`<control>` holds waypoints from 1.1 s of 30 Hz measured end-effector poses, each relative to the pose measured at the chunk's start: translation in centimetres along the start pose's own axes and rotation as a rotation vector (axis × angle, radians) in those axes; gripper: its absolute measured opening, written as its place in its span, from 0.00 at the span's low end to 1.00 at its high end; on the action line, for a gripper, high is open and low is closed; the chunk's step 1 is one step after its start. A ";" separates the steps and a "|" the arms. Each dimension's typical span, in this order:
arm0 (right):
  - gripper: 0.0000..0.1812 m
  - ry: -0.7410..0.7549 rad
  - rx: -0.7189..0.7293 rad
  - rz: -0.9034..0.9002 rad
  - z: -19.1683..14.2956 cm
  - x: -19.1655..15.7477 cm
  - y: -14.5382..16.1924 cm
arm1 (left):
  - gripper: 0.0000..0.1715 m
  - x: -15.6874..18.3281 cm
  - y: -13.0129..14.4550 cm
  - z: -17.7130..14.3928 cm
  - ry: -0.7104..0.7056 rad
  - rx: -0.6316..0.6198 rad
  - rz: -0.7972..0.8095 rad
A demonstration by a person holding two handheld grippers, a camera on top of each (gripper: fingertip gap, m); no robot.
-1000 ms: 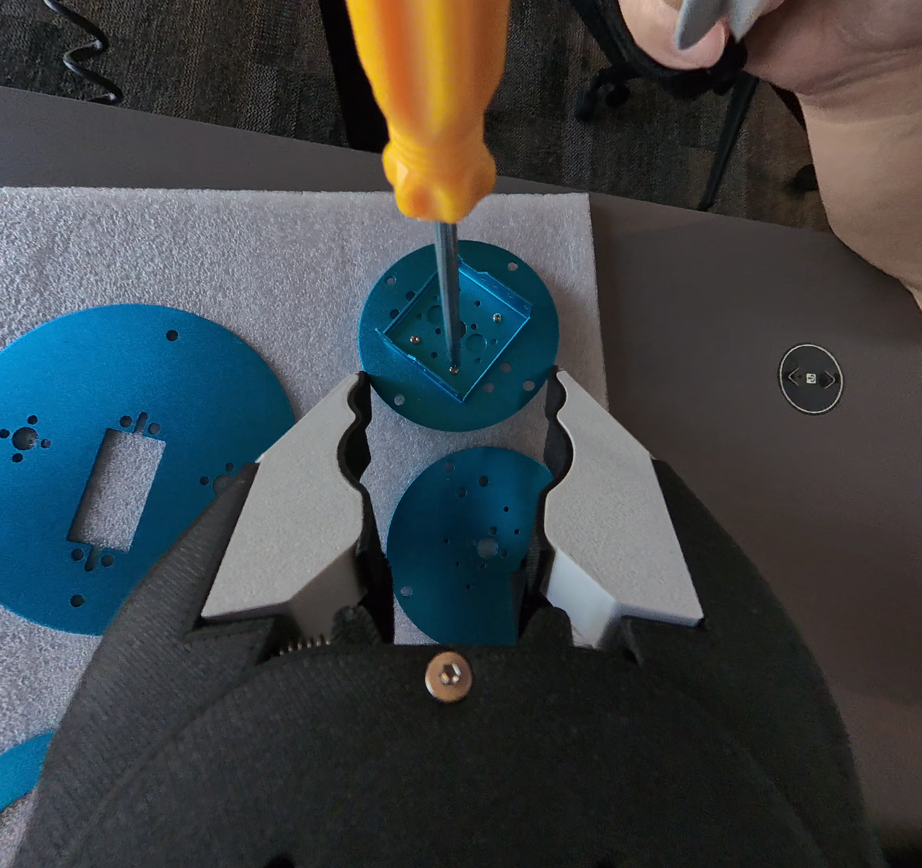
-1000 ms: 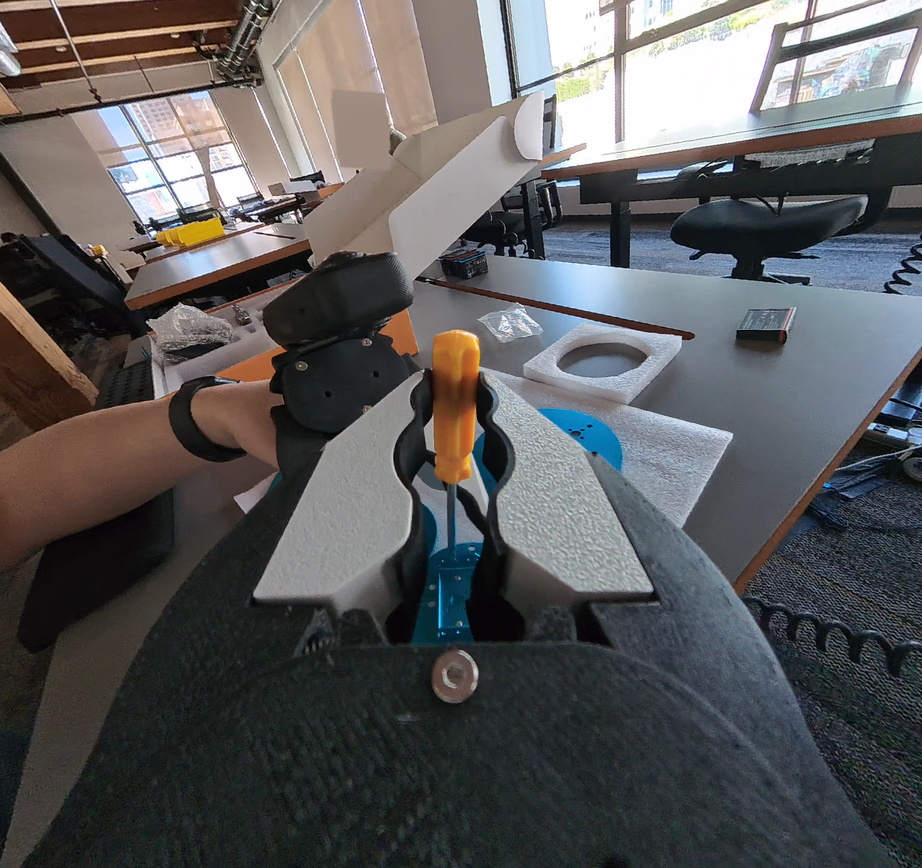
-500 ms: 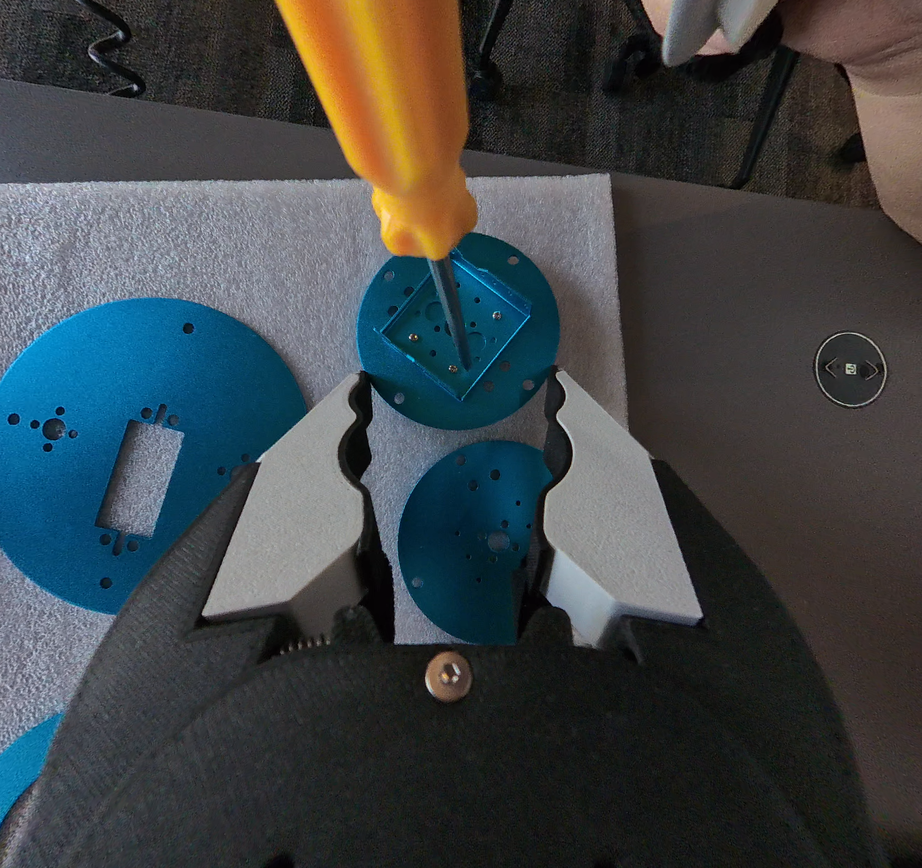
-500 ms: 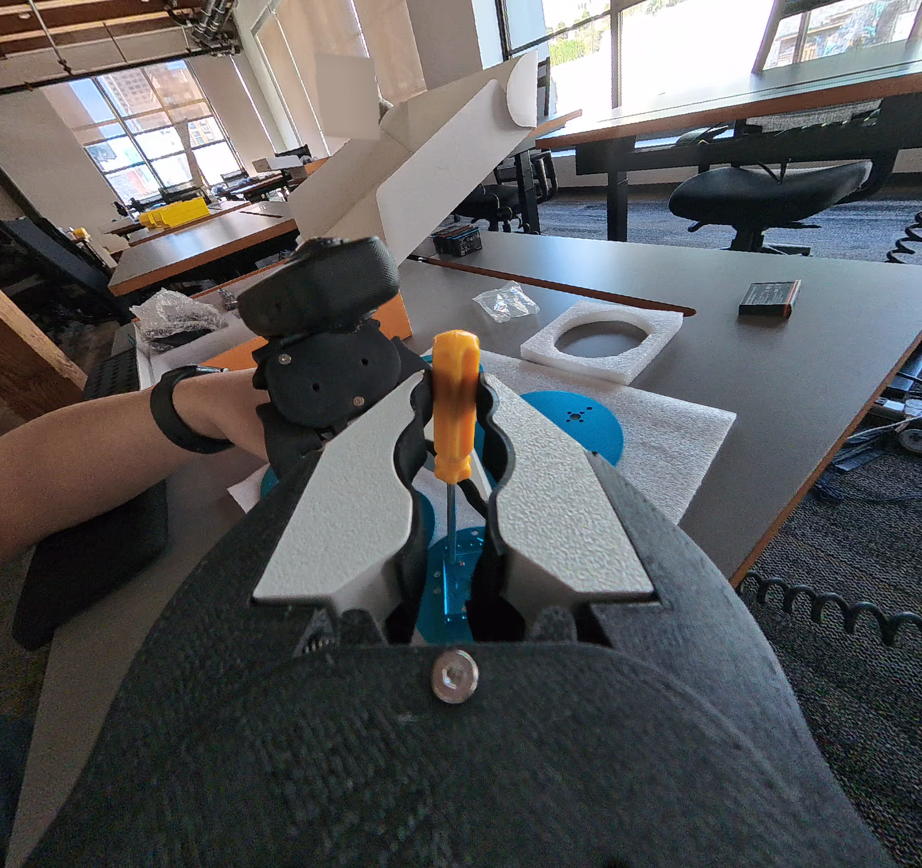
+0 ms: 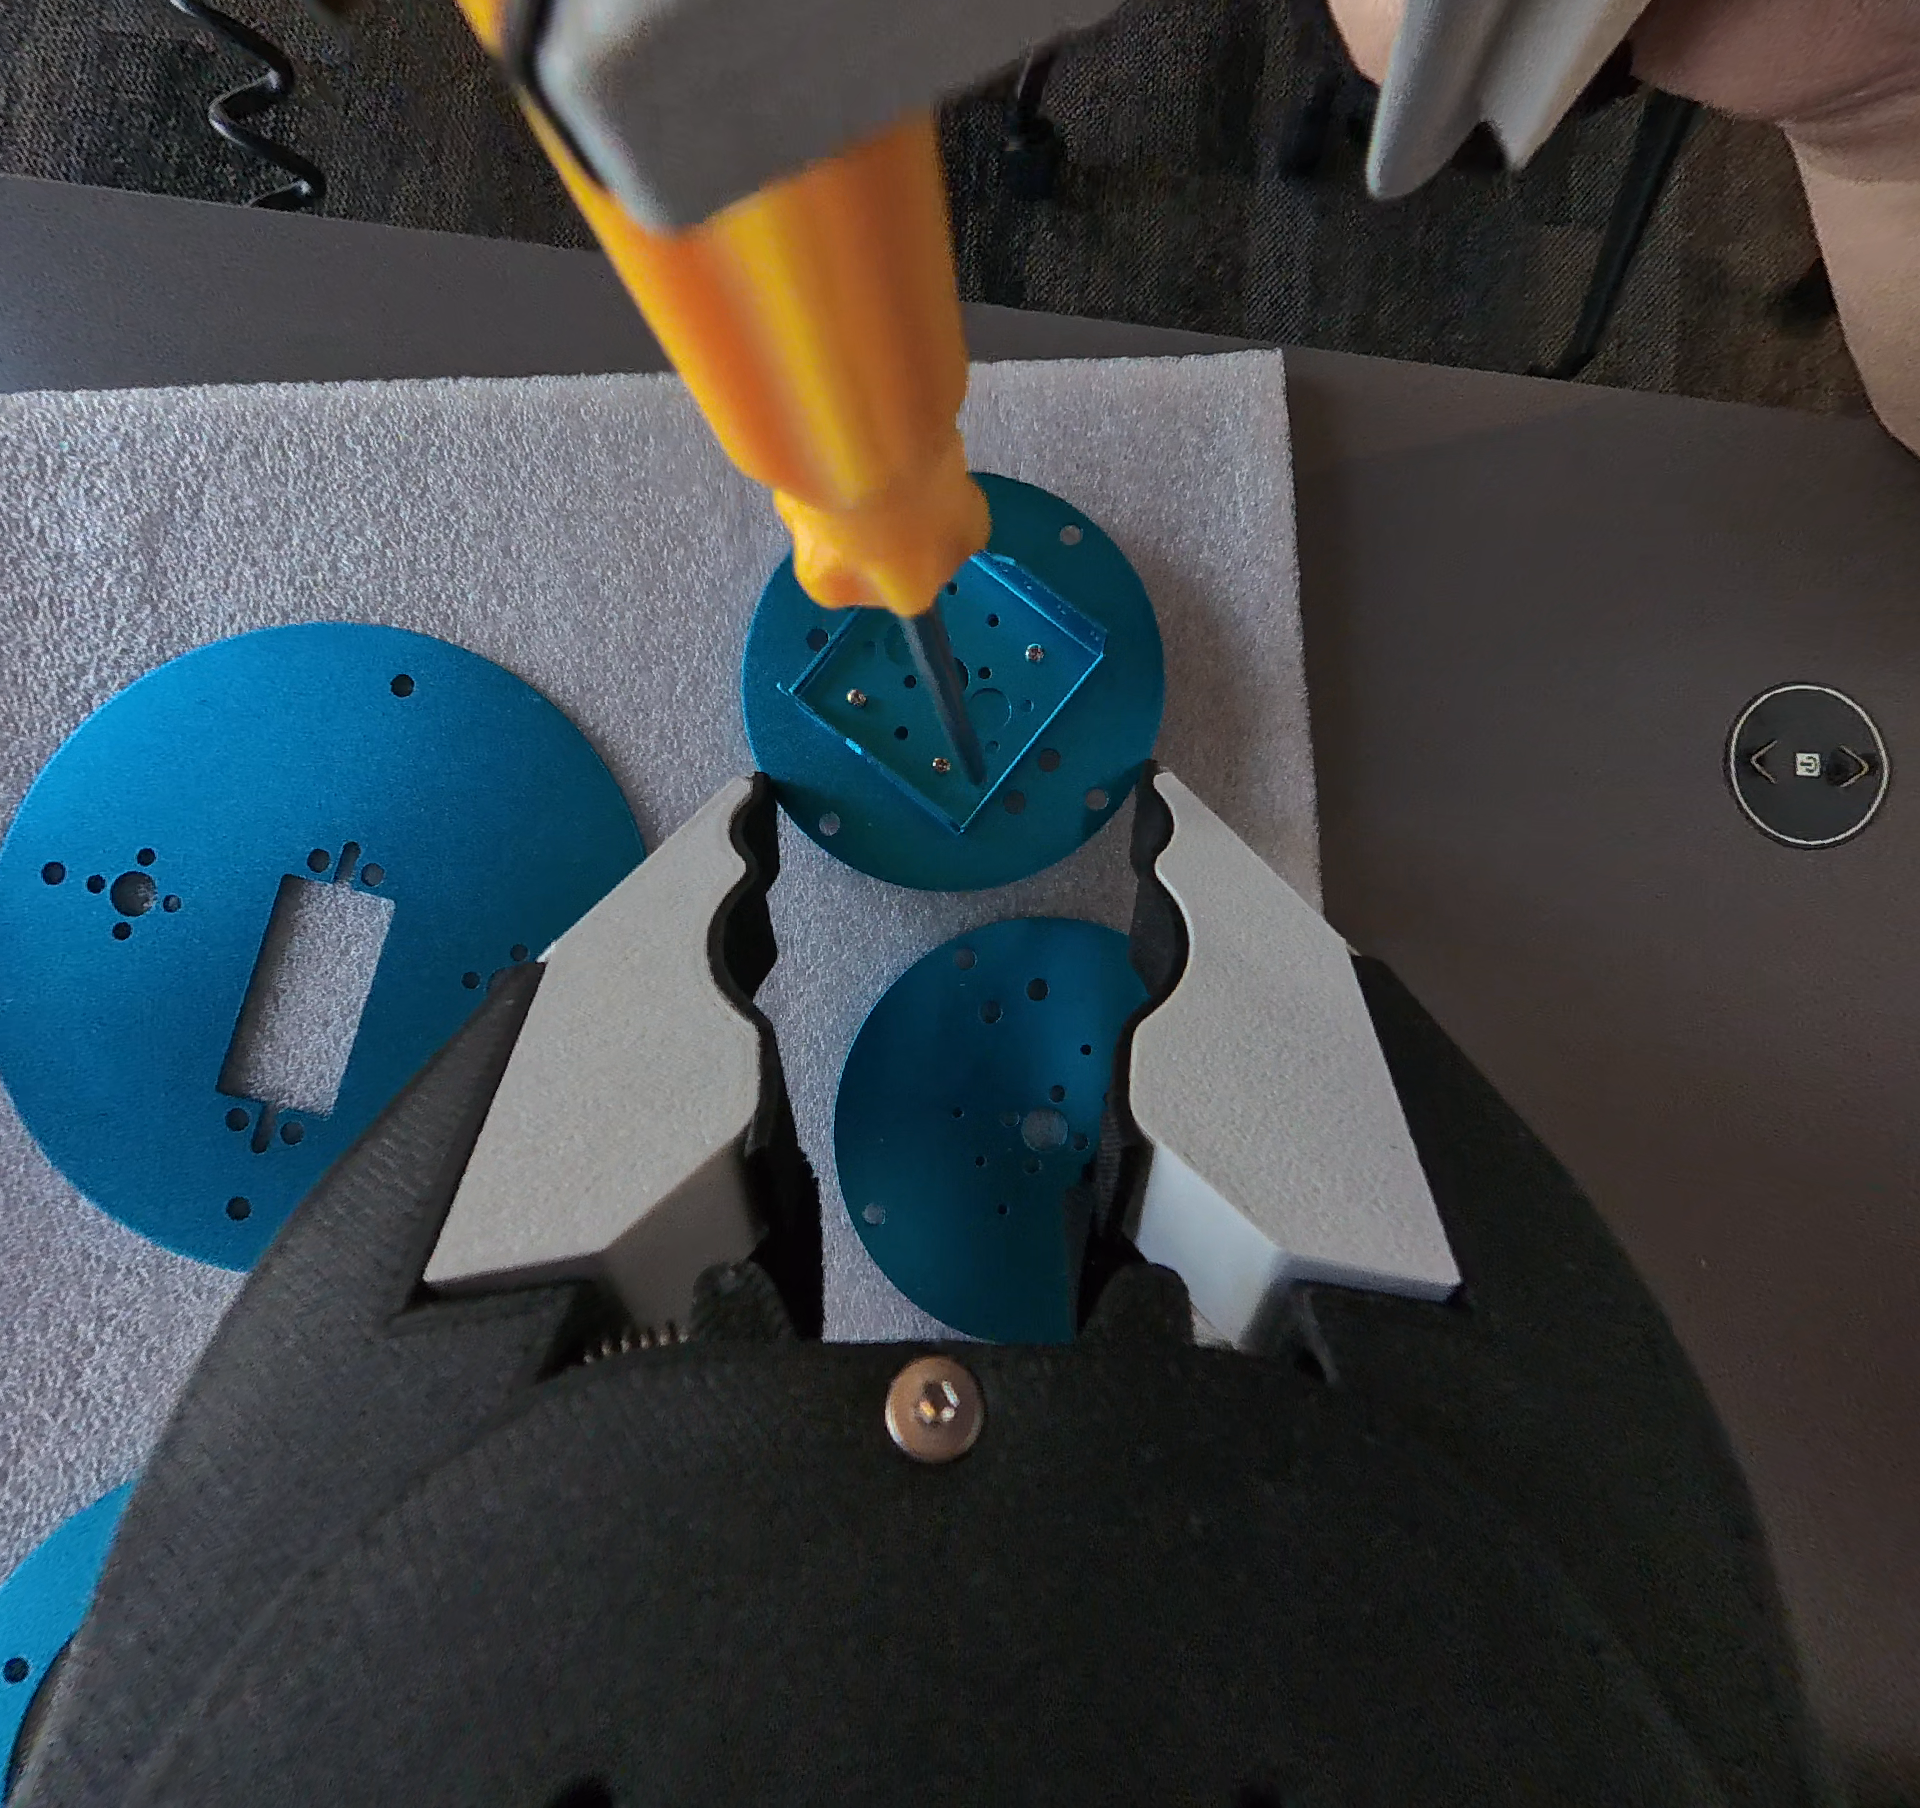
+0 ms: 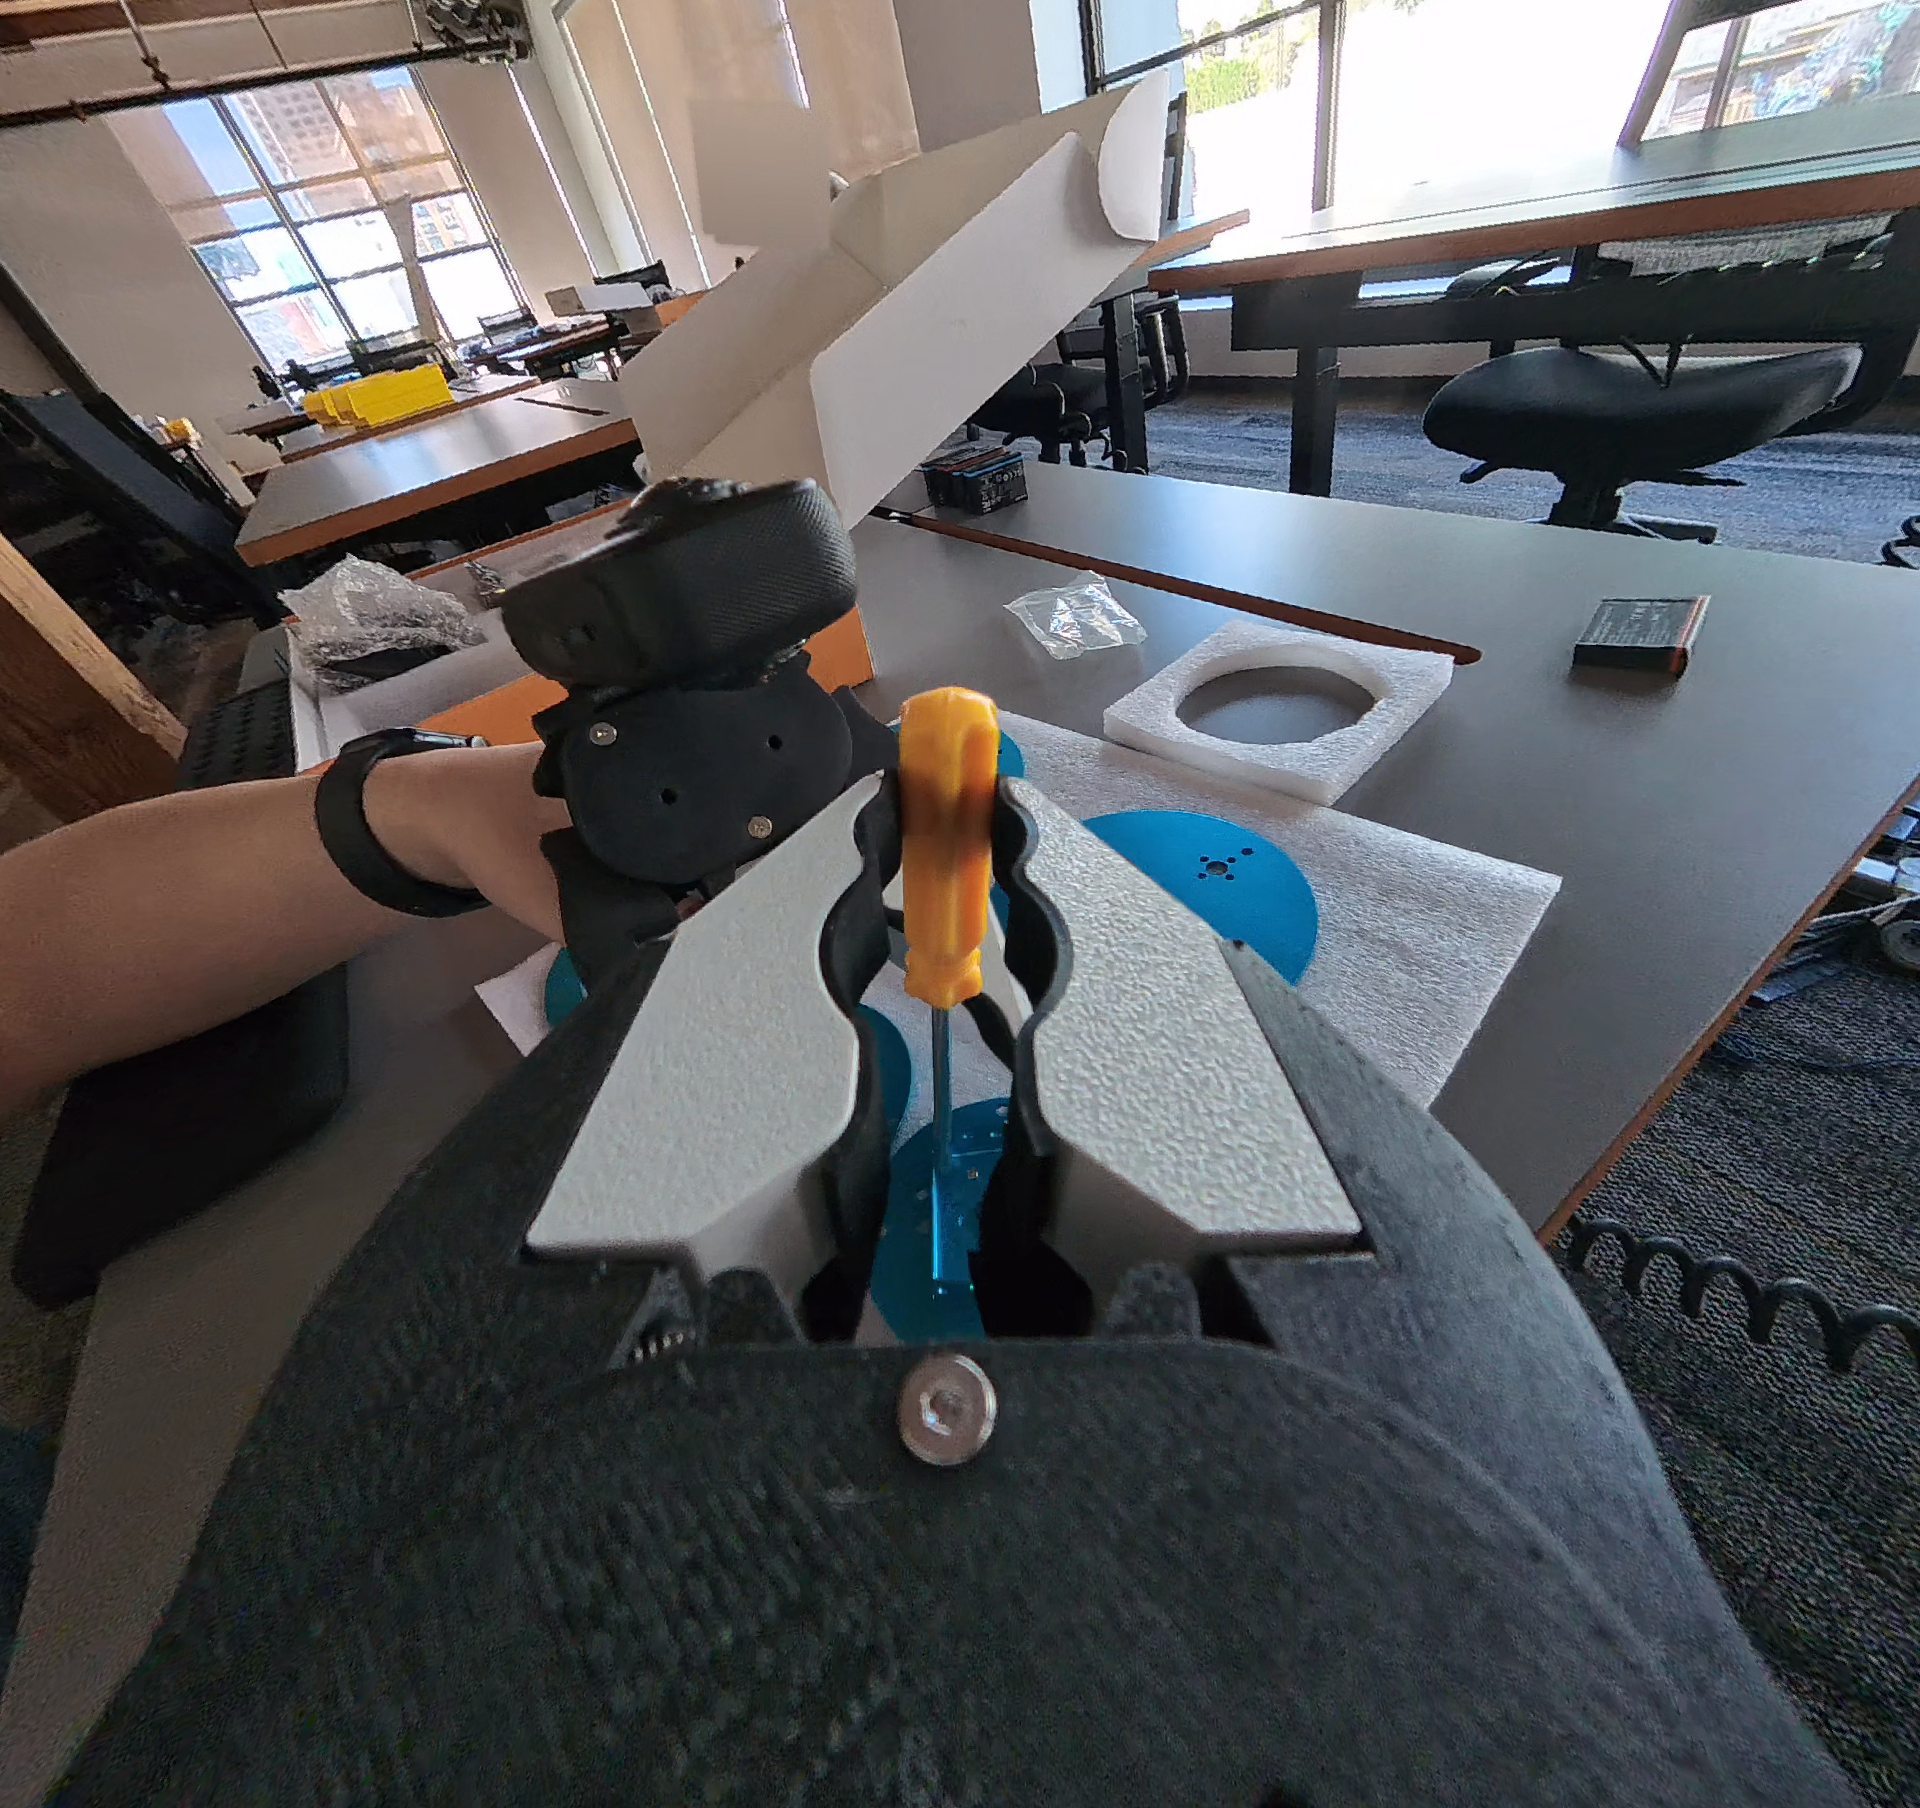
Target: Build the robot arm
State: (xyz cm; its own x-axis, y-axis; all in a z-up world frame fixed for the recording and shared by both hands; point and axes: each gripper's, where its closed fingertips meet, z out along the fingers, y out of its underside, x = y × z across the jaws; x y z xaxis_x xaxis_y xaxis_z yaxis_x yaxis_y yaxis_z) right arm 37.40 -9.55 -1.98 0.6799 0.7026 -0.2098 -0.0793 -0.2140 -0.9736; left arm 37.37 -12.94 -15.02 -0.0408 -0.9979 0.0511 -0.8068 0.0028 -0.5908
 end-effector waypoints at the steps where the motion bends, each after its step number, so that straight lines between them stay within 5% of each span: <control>1: 0.08 0.002 0.011 -0.006 -0.1 0.0 -0.2 | 0.40 0.0 0.0 0.0 -0.002 -0.001 0.003; 4: 0.08 -0.001 0.021 -0.021 -0.2 -0.1 -0.4 | 0.39 0.0 0.0 0.0 -0.010 -0.004 0.015; 6: 0.08 0.002 0.001 -0.025 0.1 -0.1 0.0 | 0.25 0.5 -0.6 -0.3 0.011 0.033 0.021; 12: 0.08 0.018 -0.014 -0.034 0.2 0.2 0.3 | 0.21 0.6 -0.1 -0.6 -0.010 -0.002 0.088; 19: 0.08 0.025 0.018 -0.021 -0.3 0.6 -0.1 | 0.54 -0.2 -1.4 -1.5 -0.006 0.130 0.117; 23: 0.08 0.031 0.042 -0.011 -0.6 0.9 -0.4 | 0.58 -0.7 0.4 0.4 -0.004 0.068 0.162; 33: 0.08 0.035 0.053 0.003 -1.0 1.1 -0.4 | 0.54 -0.4 -0.6 0.3 -0.003 0.124 0.203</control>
State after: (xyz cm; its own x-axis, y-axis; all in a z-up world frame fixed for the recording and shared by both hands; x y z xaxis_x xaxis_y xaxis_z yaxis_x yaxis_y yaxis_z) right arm 38.90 -9.32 -1.71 0.7044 0.6779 -0.2104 -0.1192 -0.1792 -0.9766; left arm 38.11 -12.52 -14.93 -0.1931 -0.9778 -0.0817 -0.7037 0.1960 -0.6829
